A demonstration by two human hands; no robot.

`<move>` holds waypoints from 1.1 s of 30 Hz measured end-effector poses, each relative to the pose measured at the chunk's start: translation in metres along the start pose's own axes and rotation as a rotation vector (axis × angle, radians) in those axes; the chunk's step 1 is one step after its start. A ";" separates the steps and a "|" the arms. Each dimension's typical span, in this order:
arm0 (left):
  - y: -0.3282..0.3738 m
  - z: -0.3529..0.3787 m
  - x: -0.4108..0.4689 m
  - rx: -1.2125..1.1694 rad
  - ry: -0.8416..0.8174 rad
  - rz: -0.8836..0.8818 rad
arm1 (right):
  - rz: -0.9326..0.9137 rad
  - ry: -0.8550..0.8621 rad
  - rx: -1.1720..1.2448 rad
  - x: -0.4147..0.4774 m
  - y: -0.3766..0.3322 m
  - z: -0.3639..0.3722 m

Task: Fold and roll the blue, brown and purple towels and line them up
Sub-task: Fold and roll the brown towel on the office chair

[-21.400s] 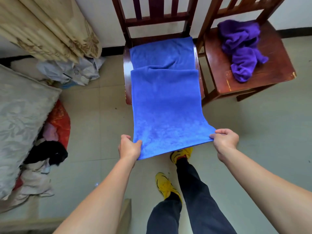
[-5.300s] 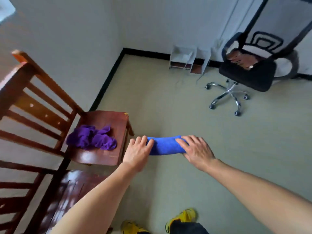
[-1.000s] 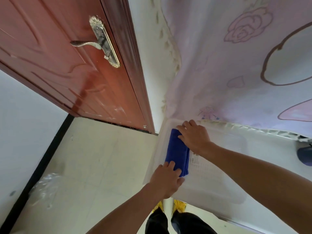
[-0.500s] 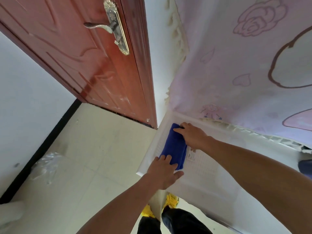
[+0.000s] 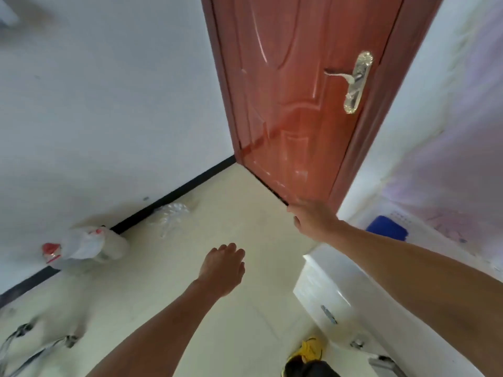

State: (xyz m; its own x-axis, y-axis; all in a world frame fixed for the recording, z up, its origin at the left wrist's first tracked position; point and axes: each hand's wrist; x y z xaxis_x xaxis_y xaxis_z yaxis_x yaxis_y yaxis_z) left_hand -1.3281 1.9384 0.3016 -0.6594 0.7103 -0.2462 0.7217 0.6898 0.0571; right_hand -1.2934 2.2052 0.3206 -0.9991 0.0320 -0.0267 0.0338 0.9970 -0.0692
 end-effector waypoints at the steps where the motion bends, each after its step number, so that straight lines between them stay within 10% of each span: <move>1: -0.025 0.002 -0.033 0.003 0.010 -0.065 | -0.068 -0.006 -0.021 0.008 -0.038 0.003; 16: -0.234 0.048 -0.501 -0.154 0.067 -1.051 | -0.903 -0.039 -0.053 0.004 -0.564 0.011; 33: -0.437 0.108 -0.736 -0.379 0.121 -1.494 | -1.311 -0.149 -0.143 0.057 -1.001 0.070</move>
State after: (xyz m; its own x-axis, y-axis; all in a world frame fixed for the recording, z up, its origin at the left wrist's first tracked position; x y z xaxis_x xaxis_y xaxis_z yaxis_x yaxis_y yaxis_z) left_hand -1.1351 1.0992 0.3538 -0.7334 -0.6416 -0.2245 -0.6697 0.7387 0.0765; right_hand -1.3824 1.2045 0.3185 -0.2770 -0.9520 -0.1300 -0.9591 0.2822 -0.0229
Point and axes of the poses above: each hand's wrist, its own x-axis towards the middle knuckle, its own z-axis out of the palm, y = z × x, and after that the axes turned 3 degrees about -x, right-handed
